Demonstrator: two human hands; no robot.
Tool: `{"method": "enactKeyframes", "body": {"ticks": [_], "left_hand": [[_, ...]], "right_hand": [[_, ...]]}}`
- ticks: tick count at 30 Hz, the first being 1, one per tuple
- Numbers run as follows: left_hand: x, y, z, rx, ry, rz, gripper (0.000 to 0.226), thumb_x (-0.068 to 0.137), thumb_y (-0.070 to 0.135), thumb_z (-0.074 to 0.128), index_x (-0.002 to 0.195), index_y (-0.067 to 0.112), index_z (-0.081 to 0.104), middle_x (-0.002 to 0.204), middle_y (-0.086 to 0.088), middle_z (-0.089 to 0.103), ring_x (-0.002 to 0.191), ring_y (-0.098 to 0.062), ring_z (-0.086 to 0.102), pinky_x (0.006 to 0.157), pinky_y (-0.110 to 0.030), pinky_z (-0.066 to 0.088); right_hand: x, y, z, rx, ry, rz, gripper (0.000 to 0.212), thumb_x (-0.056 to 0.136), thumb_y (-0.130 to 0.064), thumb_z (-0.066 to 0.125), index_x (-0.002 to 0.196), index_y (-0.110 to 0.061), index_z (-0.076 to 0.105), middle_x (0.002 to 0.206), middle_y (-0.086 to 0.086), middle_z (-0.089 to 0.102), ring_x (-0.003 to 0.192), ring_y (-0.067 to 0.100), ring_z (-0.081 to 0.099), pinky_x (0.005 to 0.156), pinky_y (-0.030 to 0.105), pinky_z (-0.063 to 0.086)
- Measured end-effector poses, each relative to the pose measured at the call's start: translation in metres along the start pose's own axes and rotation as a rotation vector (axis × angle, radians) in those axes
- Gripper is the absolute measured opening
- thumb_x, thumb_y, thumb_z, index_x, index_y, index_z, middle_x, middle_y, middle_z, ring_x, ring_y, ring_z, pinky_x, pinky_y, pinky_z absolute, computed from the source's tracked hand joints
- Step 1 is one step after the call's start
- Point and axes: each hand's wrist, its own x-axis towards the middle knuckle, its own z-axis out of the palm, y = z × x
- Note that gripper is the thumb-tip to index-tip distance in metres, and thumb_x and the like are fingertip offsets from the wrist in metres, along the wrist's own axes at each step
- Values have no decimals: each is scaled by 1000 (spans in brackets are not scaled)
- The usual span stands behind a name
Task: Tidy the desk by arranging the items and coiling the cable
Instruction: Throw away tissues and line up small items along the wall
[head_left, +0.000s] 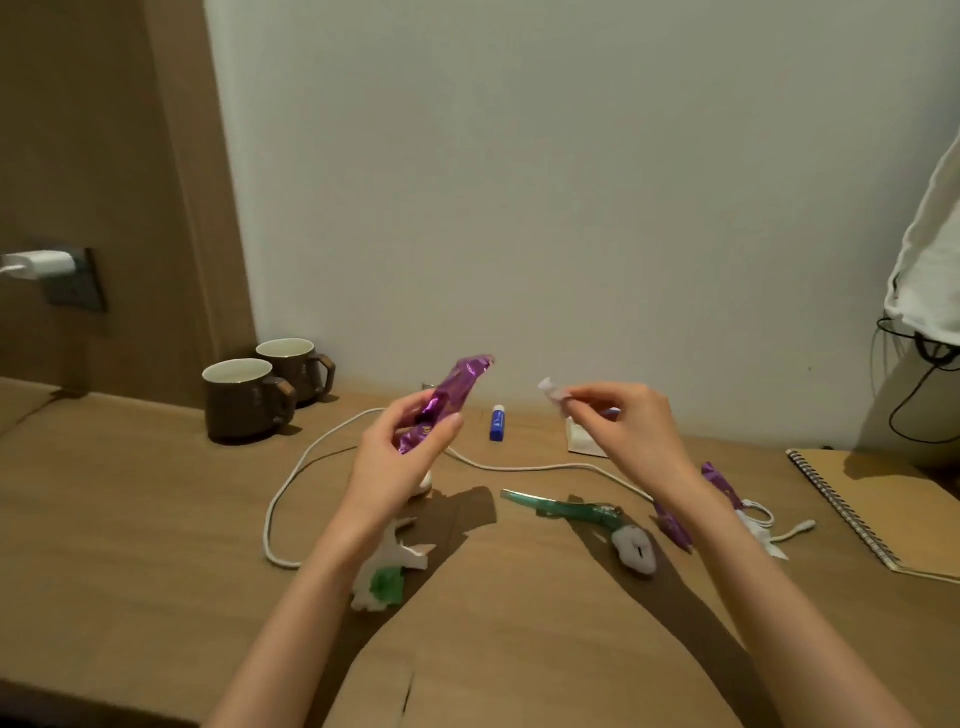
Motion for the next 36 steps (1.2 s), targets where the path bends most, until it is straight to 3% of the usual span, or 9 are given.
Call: {"method": "enactKeyframes", "body": {"ticks": [3,8,13,18,20,24,28,31,36], "left_hand": [[-24,16,-31,-46,40,-11,39,72,46,66,110,42,57,109,9,66,102,-8,61,86,-28,51],[-74,33,-79,-43,124,-44,48,68,46,64,114,34,57,113,4,64,103,-13,62,78,-24,52],[-131,40,-130,42,156,-86,60,68,51,68,122,28,58,113,2,65,101,-16,63,81,-27,53],[-193,27,-179,164,228,-116,45,70,47,75,112,38,62,105,11,68,93,-6,65,80,-22,47],[-215,13,-196,204,253,-155,42,67,47,79,105,41,63,101,16,68,90,-1,65,76,-18,45],[-252,-26,-223,271,276,-263,38,67,38,74,104,38,63,100,23,66,89,5,62,72,-11,46],[-276,-75,-245,213,227,-472,45,62,57,76,102,42,62,99,16,66,91,-1,63,76,-19,45],[-288,-122,-253,214,163,-626,40,74,37,73,110,28,60,106,7,62,95,-9,60,74,-17,44],[-301,-213,-256,324,-14,-866,35,79,27,73,109,22,57,111,-1,59,89,-6,57,66,-12,41]], "right_hand": [[-29,-35,-2,109,-50,-59,18,87,-19,66,90,-37,70,79,-21,69,79,1,65,73,18,53],[-77,-86,17,264,-164,-125,29,87,-12,64,89,-41,65,84,-17,70,80,5,68,73,20,56],[-118,-124,55,408,-384,-99,18,88,-10,63,97,-24,70,89,-9,70,79,4,67,69,15,53],[-159,-144,102,565,-624,-70,14,90,-10,62,98,-11,73,86,2,73,83,19,69,78,32,58],[-175,-145,125,573,-711,-49,14,90,-12,62,98,-11,73,87,5,74,83,21,69,80,35,57],[-206,-137,172,553,-905,0,15,92,-18,60,100,-13,73,88,3,74,81,13,69,79,26,55],[-231,-114,221,490,-1015,103,17,93,-23,59,100,-16,73,89,3,74,82,13,69,83,32,56],[-246,-90,261,413,-1075,176,17,94,-24,57,97,-18,73,90,6,73,84,17,69,84,36,56],[-272,-62,318,254,-1162,241,20,94,-23,58,95,-10,73,74,-12,65,66,-4,61,68,18,50]]}}
